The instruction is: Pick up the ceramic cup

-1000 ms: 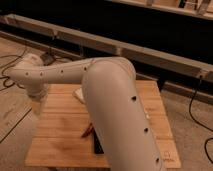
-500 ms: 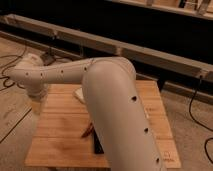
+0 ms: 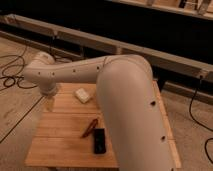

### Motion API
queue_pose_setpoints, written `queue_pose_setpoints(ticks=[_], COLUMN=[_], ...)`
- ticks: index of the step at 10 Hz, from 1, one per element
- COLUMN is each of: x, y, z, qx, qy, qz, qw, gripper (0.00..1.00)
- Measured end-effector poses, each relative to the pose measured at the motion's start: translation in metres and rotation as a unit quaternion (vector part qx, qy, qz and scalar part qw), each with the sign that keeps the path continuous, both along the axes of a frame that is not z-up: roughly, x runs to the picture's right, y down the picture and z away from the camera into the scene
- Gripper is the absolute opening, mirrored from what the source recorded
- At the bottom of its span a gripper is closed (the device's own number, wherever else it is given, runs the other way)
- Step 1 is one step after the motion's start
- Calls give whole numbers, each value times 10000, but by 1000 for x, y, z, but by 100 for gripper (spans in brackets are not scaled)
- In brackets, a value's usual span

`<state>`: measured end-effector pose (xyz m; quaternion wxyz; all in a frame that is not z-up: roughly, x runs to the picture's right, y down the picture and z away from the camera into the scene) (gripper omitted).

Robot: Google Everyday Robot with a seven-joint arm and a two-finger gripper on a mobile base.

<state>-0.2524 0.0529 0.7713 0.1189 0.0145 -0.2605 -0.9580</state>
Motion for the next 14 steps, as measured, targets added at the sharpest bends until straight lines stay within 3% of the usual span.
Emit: queue_pose_setpoints(ticks=[4,8,12,14], x=[88,156,215,252], y=[-2,6,46,66], z=[-5,-25,-45,-51], qx=[-3,-78,-205,-217], qy=[267,476,786,1015], qz=[218,500,764,992], qw=[9994,9976,9938,9896], gripper=[80,80,80,80])
